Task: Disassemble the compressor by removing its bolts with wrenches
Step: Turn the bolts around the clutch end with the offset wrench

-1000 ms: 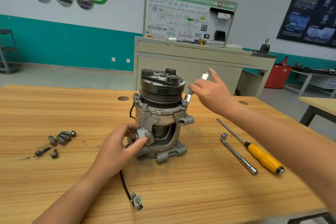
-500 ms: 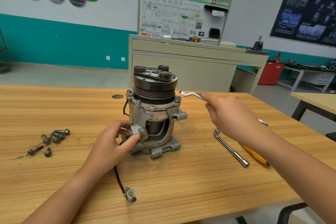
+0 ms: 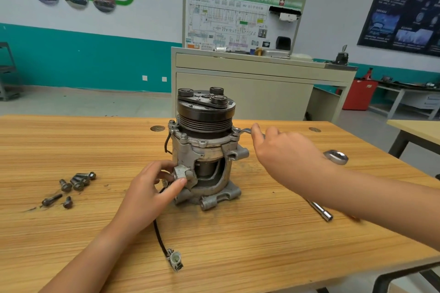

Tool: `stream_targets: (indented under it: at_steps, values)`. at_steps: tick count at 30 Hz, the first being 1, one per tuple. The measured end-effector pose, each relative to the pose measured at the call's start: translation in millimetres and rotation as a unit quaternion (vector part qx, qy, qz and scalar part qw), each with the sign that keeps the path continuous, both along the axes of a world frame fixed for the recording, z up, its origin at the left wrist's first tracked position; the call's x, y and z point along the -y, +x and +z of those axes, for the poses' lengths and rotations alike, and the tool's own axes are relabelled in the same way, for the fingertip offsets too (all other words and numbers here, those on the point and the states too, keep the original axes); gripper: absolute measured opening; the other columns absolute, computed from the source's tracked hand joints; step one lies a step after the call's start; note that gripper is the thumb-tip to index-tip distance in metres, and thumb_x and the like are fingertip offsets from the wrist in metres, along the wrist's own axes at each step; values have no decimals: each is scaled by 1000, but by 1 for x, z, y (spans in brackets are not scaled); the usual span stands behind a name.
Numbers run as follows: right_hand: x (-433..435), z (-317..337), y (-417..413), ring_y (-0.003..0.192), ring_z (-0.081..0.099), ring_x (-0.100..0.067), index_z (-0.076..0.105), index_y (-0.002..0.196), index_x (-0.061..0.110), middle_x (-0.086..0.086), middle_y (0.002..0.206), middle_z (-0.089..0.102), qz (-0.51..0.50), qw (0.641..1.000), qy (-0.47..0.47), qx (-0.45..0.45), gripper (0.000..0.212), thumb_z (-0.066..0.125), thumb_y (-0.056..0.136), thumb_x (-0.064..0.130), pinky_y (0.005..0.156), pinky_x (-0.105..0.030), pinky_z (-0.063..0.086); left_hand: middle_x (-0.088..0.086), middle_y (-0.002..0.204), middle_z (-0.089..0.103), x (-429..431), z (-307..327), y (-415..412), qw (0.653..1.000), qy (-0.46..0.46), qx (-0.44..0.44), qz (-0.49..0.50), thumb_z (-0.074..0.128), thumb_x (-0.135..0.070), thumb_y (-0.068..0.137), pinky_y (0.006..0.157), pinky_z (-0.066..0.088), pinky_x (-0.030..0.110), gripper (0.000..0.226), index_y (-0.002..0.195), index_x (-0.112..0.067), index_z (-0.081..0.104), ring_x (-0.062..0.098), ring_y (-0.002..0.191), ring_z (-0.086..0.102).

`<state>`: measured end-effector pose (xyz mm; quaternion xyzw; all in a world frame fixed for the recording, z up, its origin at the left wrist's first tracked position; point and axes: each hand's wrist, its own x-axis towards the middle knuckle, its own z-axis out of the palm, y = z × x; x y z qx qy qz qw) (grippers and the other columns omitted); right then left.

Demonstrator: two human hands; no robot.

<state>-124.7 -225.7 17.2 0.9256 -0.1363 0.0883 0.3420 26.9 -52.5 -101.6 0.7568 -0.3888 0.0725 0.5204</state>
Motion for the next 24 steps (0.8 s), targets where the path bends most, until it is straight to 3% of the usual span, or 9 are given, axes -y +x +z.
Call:
stream_targets:
  at_steps: [3,6,9,11,14,16,18,20,24]
  values:
    - [11,9,3,45,29,-16,19,138,3,-4,67,33,-25,999,-47,-14,55,43,89,-2,36,-27,20,-11,99,63,1,-1,1,1000,-1,-2,1,70,-26,80,74,41,4,26,101,-34,56,-6,89,58]
    - [25,13,15,48,32,-16,36,125,7,-1,60,32,-57,996,-75,-10,40,50,88,3,41,-27,19,-11,99,62,1,-1,2,1000,1,0,3,70,-25,80,74,39,1,28,102,-33,56,-8,91,56]
    - [48,13,41,80,56,-24,45,112,9,-3,85,60,-5,999,-43,15,24,50,89,5,70,-33,39,-10,96,63,0,0,1,1000,6,-4,5,70,-26,80,73,40,3,29,101,-37,54,-8,92,55]
    - [63,6,66,106,55,-24,47,116,7,-8,111,62,52,998,-12,40,25,42,92,4,102,-40,28,-10,96,63,0,1,1,1000,11,-3,8,70,-26,80,74,40,5,28,102,-35,55,-8,92,56]
    - [66,-5,87,113,54,-26,56,115,-1,-15,117,61,140,981,56,122,32,37,89,-5,112,-40,13,-12,99,62,0,1,0,1000,13,-3,8,70,-26,81,73,41,3,28,103,-34,56,-9,90,56]
    - [66,-8,85,102,61,-30,59,113,-4,-19,106,66,176,959,107,195,32,43,85,-9,106,-44,28,-12,100,62,-1,1,0,1000,11,-7,6,70,-25,81,74,40,2,28,104,-32,56,-9,90,56]
    - [63,-3,69,81,63,-29,55,121,-2,-17,87,66,171,919,189,302,32,45,91,-2,81,-41,44,-12,100,62,-1,1,0,1000,11,-11,6,70,-26,81,74,40,3,28,105,-31,57,-9,90,56]
    - [59,4,48,63,52,-25,47,128,3,-5,67,55,149,883,261,362,33,40,97,11,54,-31,35,-11,99,63,-1,0,0,1000,13,-13,8,70,-26,81,74,41,5,28,105,-32,56,-8,91,56]
    - [45,0,11,48,39,-23,44,112,11,3,53,36,64,956,185,217,19,34,96,13,42,-28,23,-11,97,63,-1,2,-2,1000,8,-11,4,70,-25,81,77,39,10,28,99,-38,53,-10,90,56]
